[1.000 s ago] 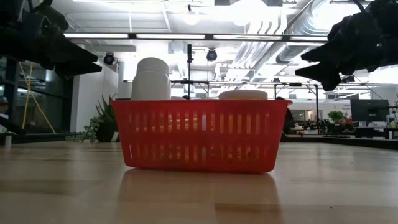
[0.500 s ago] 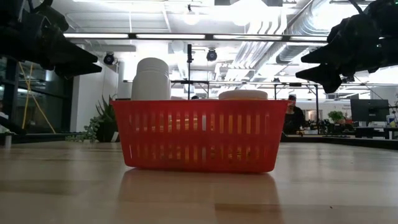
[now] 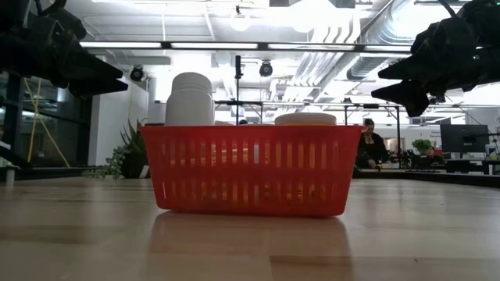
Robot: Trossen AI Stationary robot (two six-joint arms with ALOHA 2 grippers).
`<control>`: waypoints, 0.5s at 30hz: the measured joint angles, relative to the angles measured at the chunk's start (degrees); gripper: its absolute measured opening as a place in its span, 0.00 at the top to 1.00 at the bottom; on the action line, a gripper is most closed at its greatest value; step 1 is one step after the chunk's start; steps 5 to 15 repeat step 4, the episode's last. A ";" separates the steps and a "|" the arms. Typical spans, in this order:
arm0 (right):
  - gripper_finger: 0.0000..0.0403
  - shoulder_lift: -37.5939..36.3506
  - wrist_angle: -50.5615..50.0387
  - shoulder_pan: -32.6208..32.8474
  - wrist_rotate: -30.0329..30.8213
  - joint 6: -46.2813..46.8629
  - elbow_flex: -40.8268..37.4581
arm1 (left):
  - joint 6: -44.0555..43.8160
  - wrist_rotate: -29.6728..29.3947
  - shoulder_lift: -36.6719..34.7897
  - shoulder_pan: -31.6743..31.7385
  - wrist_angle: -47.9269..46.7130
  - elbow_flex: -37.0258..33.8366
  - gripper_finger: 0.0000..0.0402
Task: Pick and place pill bottles into a basket
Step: Return to Home Position
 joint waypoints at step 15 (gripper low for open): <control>0.36 0.00 0.00 0.00 0.00 -0.02 0.00 | 0.00 0.06 0.00 0.00 0.00 0.00 0.23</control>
